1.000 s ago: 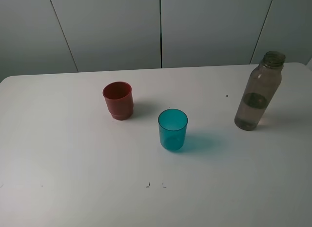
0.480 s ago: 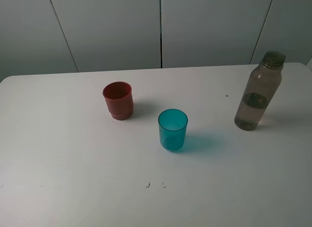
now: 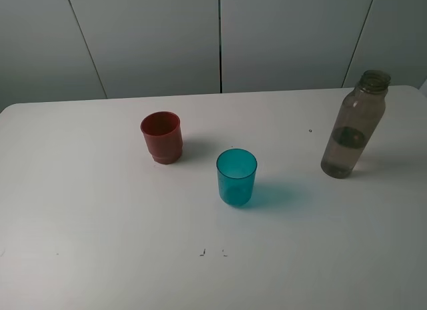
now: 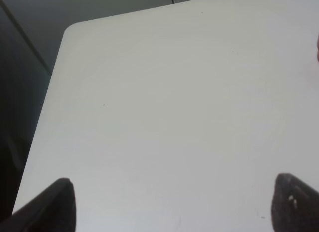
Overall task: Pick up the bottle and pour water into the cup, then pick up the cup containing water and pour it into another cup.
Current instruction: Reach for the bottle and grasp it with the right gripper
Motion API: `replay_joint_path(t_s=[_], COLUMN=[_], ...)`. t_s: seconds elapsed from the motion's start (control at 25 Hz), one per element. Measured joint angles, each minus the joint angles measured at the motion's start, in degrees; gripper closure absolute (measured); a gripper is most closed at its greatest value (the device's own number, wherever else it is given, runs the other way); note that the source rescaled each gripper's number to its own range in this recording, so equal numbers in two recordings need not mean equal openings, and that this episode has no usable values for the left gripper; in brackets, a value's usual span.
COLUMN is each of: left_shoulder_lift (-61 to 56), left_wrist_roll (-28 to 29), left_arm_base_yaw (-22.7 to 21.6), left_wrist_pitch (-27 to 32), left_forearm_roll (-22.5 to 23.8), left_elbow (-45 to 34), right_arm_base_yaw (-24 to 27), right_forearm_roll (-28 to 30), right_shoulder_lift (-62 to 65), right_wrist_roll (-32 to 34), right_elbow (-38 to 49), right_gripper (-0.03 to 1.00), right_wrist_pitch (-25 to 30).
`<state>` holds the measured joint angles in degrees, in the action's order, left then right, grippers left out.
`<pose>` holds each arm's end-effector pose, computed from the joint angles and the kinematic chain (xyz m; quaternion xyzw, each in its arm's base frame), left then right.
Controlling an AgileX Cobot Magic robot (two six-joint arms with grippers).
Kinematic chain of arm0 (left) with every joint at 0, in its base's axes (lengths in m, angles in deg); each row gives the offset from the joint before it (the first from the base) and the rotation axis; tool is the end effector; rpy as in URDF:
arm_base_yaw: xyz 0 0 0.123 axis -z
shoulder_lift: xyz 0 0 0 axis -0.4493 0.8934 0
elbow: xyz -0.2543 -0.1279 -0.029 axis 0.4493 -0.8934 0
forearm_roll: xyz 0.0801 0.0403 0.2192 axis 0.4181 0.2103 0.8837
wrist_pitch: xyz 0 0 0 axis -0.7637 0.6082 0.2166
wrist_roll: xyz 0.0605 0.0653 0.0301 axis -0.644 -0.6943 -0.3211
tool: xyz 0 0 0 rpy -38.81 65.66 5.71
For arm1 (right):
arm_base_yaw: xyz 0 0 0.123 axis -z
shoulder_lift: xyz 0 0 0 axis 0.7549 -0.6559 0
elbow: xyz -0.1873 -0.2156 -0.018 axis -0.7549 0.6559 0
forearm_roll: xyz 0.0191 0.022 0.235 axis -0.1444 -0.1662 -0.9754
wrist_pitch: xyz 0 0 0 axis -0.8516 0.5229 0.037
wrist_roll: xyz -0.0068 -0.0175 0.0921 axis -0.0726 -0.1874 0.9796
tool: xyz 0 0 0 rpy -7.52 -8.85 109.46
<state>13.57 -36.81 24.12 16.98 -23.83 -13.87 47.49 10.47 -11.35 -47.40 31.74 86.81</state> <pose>-0.0203 0.0046 0.2708 0.0367 0.8558 0.0788 0.5099 -0.0193 -0.0016 0.2681 0.0133 0.8601 0.0142 0.5098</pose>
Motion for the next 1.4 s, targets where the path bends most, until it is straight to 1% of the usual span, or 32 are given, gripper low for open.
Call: replay_joint_path(t_s=[1.08, 1.2, 1.4], left_shoulder_lift=[0.0, 0.0, 0.0], left_wrist_roll=[0.0, 0.0, 0.0], left_arm_base_yaw=[0.0, 0.0, 0.0], left_wrist_pitch=[0.0, 0.0, 0.0], left_forearm_roll=[0.0, 0.0, 0.0], left_elbow=[0.0, 0.0, 0.0], right_arm_base_yaw=[0.0, 0.0, 0.0], right_forearm_roll=[0.0, 0.77, 1.89], right_shoulder_lift=[0.0, -0.03, -6.51], right_wrist_roll=[0.28, 0.28, 0.37], right_elbow=[0.0, 0.0, -3.96], right_gripper=[-0.03, -0.03, -0.03], right_wrist_pitch=[0.0, 0.0, 0.55])
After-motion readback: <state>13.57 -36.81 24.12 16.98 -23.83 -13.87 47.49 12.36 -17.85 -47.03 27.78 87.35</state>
